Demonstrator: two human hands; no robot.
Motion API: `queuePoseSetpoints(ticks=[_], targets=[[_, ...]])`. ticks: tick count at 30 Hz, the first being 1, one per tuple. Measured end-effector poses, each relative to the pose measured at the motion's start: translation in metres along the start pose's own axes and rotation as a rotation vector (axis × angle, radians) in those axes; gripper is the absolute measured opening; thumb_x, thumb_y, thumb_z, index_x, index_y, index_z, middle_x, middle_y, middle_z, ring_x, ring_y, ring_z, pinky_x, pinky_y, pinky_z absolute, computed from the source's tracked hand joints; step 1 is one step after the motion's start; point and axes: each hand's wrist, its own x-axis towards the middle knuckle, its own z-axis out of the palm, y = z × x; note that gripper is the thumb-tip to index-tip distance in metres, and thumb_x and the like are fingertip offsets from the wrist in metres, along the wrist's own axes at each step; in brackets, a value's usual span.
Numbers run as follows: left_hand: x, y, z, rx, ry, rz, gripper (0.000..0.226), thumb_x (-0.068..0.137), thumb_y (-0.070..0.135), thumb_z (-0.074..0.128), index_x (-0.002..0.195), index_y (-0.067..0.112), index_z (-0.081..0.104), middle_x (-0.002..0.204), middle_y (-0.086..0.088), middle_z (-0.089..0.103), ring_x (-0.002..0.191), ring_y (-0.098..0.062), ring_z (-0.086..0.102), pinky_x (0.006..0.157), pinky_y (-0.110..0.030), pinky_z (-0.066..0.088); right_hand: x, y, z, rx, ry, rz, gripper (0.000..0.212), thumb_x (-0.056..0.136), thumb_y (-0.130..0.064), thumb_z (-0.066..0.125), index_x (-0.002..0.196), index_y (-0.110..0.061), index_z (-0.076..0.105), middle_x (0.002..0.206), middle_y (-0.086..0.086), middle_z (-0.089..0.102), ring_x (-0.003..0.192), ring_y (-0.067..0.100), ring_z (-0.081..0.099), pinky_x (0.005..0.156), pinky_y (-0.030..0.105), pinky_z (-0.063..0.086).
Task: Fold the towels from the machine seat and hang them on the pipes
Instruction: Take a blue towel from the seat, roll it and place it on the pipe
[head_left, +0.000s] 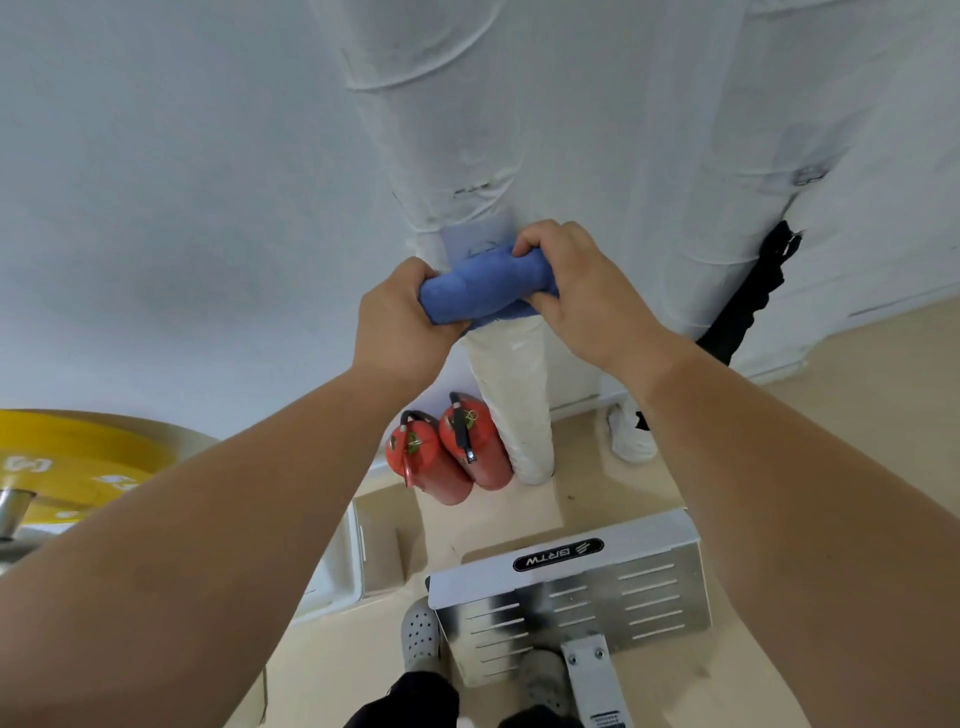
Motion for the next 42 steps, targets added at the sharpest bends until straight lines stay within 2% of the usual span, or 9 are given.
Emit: queuePoseSetpoints(ticks=[5, 9, 13, 15, 17, 23, 31, 39, 42], targets=[[0.003, 0.003, -0.003, 0.03, -0.051, 0.005, 0.036, 0.079, 0.03, 0.085, 0.094, 0.02, 0.054, 0.077, 0.007, 0.059, 0.066, -0.011, 0.054, 0.056, -0.02, 0.042, -0.006, -0.005, 0.005, -0.174, 0.072, 0.006, 0.041, 0.087, -0.016, 0.066, 0.124, -0.028, 0.051, 0.126, 0.01, 0.047, 0.104, 0.031, 0.056, 0.089, 0.047, 0.052], [-0.009, -0.007, -0.002, 0.254, 0.107, 0.205, 0.054, 0.082, 0.033, 0.08, 0.124, 0.017, 0.049, 0.121, -0.012, 0.06, 0.101, -0.032, 0.061, 0.082, -0.044, 0.052, -0.012, -0.012, 0.02, -0.391, 0.193, 0.008, 0.046, 0.084, -0.023, 0.057, 0.13, -0.022, 0.051, 0.153, 0.015, 0.036, 0.132, 0.036, 0.043, 0.109, 0.05, 0.036], [-0.02, -0.031, 0.003, 0.781, 0.324, 0.768, 0.078, 0.086, 0.001, 0.062, 0.154, 0.028, 0.032, 0.159, -0.009, 0.029, 0.144, -0.04, 0.032, 0.112, -0.066, 0.029, -0.016, -0.013, 0.034, -0.41, 0.256, 0.018, 0.055, 0.089, -0.031, 0.044, 0.143, -0.018, 0.047, 0.162, 0.017, 0.028, 0.149, 0.037, 0.028, 0.118, 0.058, 0.024], [-0.022, -0.038, 0.005, 0.875, 0.276, 0.825, 0.092, 0.084, -0.008, 0.053, 0.161, 0.027, 0.016, 0.165, -0.002, 0.017, 0.156, -0.035, 0.009, 0.116, -0.07, 0.012, -0.018, -0.01, 0.04, -0.426, 0.283, 0.012, 0.062, 0.092, -0.032, 0.04, 0.152, -0.018, 0.038, 0.166, 0.016, 0.022, 0.154, 0.036, 0.018, 0.121, 0.061, 0.016], [-0.021, -0.044, 0.01, 0.854, 0.231, 0.756, 0.095, 0.088, -0.005, 0.052, 0.162, 0.025, 0.002, 0.168, 0.001, 0.009, 0.157, -0.028, -0.012, 0.118, -0.066, -0.004, -0.016, -0.009, 0.042, -0.44, 0.296, -0.001, 0.069, 0.09, -0.031, 0.039, 0.157, -0.018, 0.029, 0.168, 0.014, 0.016, 0.156, 0.036, 0.01, 0.122, 0.062, 0.01], [0.003, -0.059, 0.026, 0.723, 0.256, 0.756, 0.081, 0.107, 0.036, 0.048, 0.161, 0.028, -0.011, 0.167, -0.003, 0.011, 0.157, -0.023, -0.012, 0.12, -0.06, -0.011, 0.001, 0.02, 0.034, -0.58, 0.232, -0.159, 0.08, 0.095, -0.051, 0.043, 0.16, -0.019, 0.011, 0.168, 0.018, 0.011, 0.155, 0.039, 0.007, 0.121, 0.065, 0.009], [0.028, -0.08, 0.04, 0.672, 0.371, 0.882, 0.088, 0.104, 0.036, 0.058, 0.161, 0.029, -0.009, 0.17, 0.008, -0.016, 0.156, -0.025, -0.01, 0.12, -0.063, 0.0, 0.024, 0.049, 0.039, -0.677, 0.35, -0.382, 0.077, 0.098, -0.067, 0.032, 0.154, -0.016, 0.016, 0.16, 0.026, 0.031, 0.149, 0.044, 0.028, 0.116, 0.067, 0.025], [0.031, -0.083, 0.046, 0.652, 0.414, 0.898, 0.089, 0.104, 0.03, 0.059, 0.161, 0.031, -0.009, 0.169, 0.01, -0.017, 0.157, -0.035, 0.004, 0.118, -0.065, 0.006, 0.018, 0.044, 0.046, -0.666, 0.549, -0.377, 0.077, 0.097, -0.067, 0.049, 0.148, -0.014, 0.027, 0.15, 0.027, 0.046, 0.141, 0.043, 0.043, 0.112, 0.063, 0.036], [0.028, -0.08, 0.042, 0.657, 0.403, 0.869, 0.086, 0.105, 0.026, 0.057, 0.161, 0.032, -0.008, 0.171, 0.006, -0.009, 0.158, -0.025, -0.008, 0.118, -0.065, 0.005, 0.014, 0.042, 0.049, -0.705, 0.602, -0.382, 0.074, 0.096, -0.061, 0.057, 0.146, -0.014, 0.03, 0.147, 0.025, 0.05, 0.139, 0.041, 0.047, 0.109, 0.061, 0.04]])
